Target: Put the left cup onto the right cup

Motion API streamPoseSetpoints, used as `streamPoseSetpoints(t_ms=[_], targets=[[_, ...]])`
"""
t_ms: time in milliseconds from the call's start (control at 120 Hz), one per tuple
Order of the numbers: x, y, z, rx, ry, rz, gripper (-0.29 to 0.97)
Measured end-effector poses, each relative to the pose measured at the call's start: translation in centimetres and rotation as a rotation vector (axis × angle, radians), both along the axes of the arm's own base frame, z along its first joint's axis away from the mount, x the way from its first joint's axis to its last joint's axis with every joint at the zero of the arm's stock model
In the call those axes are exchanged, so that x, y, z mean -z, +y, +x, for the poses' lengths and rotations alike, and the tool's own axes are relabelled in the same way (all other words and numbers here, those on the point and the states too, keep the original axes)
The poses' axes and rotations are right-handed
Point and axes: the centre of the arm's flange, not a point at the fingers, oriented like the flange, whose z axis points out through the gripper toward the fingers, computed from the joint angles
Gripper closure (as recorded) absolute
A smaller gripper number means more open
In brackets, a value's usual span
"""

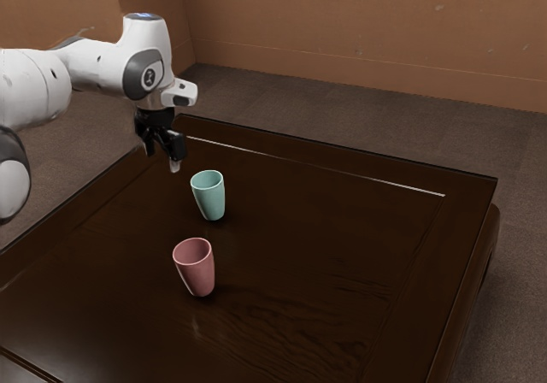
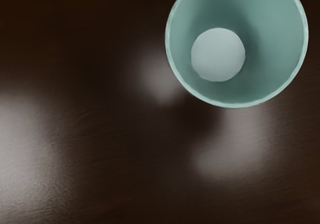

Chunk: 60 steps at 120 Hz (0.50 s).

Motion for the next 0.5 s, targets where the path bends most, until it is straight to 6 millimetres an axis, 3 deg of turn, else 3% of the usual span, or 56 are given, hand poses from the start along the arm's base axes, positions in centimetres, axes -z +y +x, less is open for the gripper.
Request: streamPoseSetpoints(t_ms=[158,292,500], targets=[[2.1,-0.5,1.9,-0.026,-0.052,-0.053,0.00],[2.6,-1.0,3.2,-0.061,-0.097,-0.095,0.00],[4.9,-1.1,4.4,-0.103,-0.144,-0.114,0.00]])
